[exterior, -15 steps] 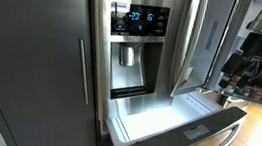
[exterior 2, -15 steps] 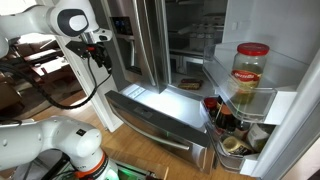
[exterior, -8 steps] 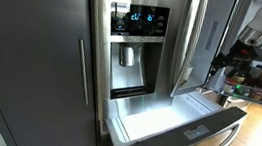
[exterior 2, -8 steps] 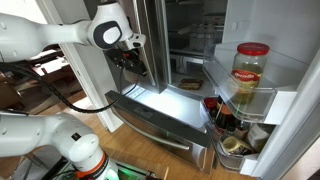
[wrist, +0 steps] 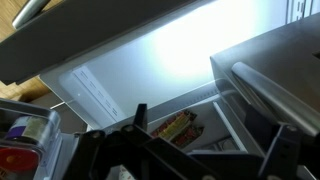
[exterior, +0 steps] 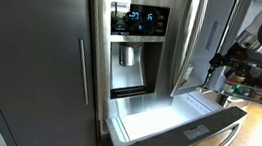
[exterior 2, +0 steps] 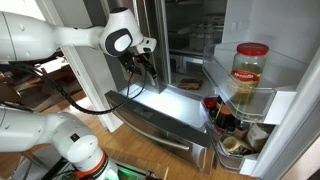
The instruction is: Put the two packets in the open fridge drawer then close the drawer
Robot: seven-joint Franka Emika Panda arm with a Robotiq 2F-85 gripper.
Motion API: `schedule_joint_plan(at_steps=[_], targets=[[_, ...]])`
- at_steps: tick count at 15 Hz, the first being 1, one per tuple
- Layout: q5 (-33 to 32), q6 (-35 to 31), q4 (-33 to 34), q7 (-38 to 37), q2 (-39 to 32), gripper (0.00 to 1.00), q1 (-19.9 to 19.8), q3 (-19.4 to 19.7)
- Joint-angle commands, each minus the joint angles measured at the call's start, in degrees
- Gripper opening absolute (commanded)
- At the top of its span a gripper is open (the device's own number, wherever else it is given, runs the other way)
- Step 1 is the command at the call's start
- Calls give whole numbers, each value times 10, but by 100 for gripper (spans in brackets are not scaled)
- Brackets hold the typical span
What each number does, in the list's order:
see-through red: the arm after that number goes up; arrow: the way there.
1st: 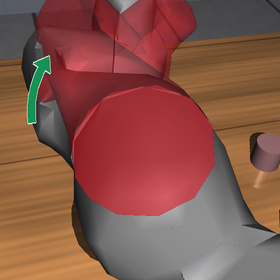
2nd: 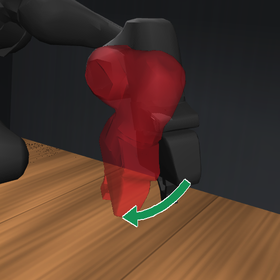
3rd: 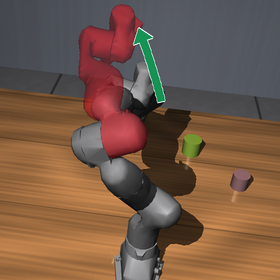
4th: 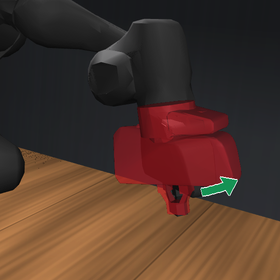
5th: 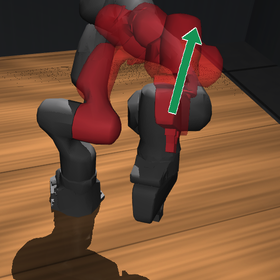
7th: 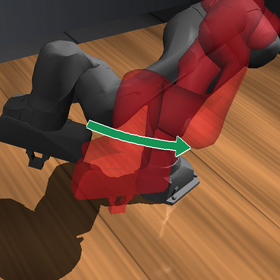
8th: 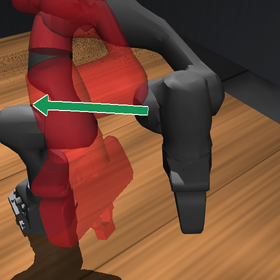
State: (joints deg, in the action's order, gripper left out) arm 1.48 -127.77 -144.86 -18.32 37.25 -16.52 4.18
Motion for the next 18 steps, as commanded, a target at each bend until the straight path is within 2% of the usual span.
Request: schedule_joint_plan(at_steps=[1,2,3,5,9,10,15,18], targets=[[-1,2,2,-1,0,100,2,2],[29,44,7,41,3,100,33,21],[8,31,10,29,-13,100,16,11],[-8,32,24,22,-45,100,-3,20],[-47,12,50,25,-112,100,-38,46],[-44,8,63,44,-138,100,-36,64],[-31,-61,110,94,-249,100,-28,103],[-24,-113,140,107,-314,100,-24,109]])
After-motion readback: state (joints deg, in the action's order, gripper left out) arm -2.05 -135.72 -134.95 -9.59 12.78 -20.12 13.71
